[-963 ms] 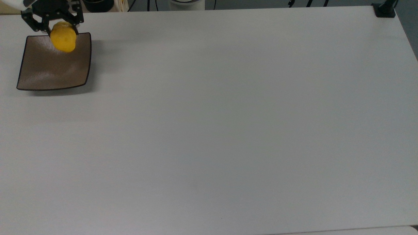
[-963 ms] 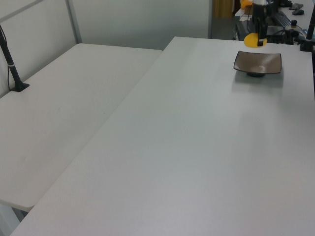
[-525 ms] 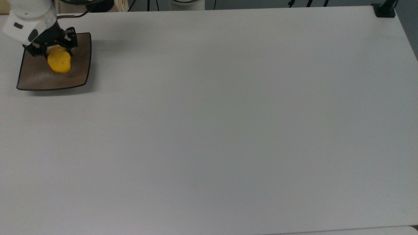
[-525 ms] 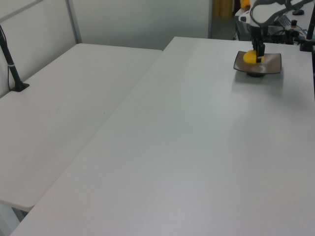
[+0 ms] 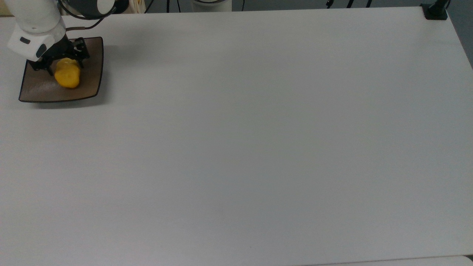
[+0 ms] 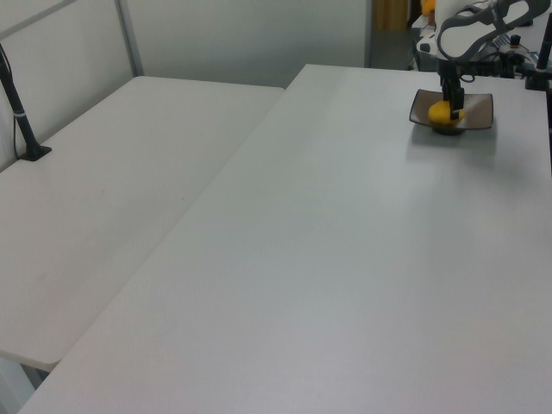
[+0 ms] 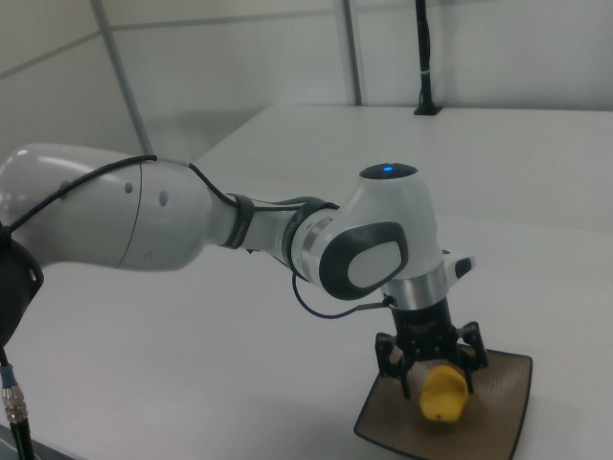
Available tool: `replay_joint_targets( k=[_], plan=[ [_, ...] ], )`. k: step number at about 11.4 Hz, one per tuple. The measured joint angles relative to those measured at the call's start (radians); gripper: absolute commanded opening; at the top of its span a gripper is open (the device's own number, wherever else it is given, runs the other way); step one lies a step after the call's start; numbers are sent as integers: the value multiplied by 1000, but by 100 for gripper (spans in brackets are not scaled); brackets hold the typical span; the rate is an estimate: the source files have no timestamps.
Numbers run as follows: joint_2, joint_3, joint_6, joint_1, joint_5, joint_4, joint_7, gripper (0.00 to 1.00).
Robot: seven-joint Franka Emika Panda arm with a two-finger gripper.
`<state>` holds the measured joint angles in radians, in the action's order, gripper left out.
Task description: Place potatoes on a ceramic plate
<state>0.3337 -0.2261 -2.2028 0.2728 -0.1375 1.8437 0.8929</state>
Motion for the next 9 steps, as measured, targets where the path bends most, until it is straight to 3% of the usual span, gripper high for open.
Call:
replay_joint_targets(
  k=[4, 7, 9],
  plan=[
    [-67, 8, 77, -3, 0, -18, -6, 100],
    [-231, 39, 312, -71, 8, -80, -133, 100],
    [-336, 47, 492, -125, 84, -125, -244, 100]
  ],
)
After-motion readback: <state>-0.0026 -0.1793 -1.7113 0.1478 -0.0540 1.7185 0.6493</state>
